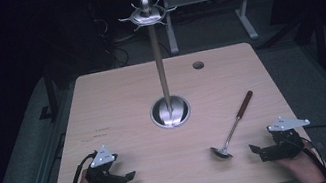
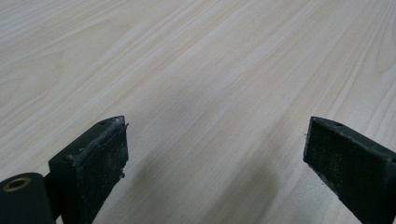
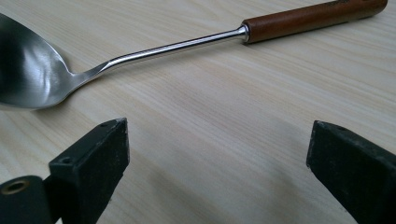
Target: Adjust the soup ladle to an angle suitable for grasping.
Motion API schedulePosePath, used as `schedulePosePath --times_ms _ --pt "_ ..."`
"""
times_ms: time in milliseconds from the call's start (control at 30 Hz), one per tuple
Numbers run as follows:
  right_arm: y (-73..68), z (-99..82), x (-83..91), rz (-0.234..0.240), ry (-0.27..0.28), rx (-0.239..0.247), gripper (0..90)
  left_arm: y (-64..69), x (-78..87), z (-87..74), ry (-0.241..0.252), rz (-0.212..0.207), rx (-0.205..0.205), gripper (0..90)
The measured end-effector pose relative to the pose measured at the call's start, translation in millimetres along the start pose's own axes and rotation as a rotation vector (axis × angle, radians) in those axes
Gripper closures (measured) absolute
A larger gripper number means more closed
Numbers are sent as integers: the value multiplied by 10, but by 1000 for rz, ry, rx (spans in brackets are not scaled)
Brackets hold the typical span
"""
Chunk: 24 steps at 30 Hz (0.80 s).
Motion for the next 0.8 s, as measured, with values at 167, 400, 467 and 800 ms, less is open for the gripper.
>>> schedulePosePath --times_ms 167,400,467,800 --pt "-2 -1 15 5 0 -10 89 -8 1 10 3 -3 3 59" --pt "-101 116 67 57 22 -8 422 0 13 14 7 -7 1 60" --pt "-144 166 64 82 27 -2 530 0 13 15 8 -8 2 60" --pt "-259 373 12 162 35 2 900 13 6 9 8 -15 8 60"
Point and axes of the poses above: each handheld gripper's, and its own axes: x roughly backward along the jaws, z roughly out of its top, y roughly to its right, the point moved 8 cm from there along -x, roughly forward along the jaws, and after that the axes turned 9 degrees about x, right-handed, at the moved point
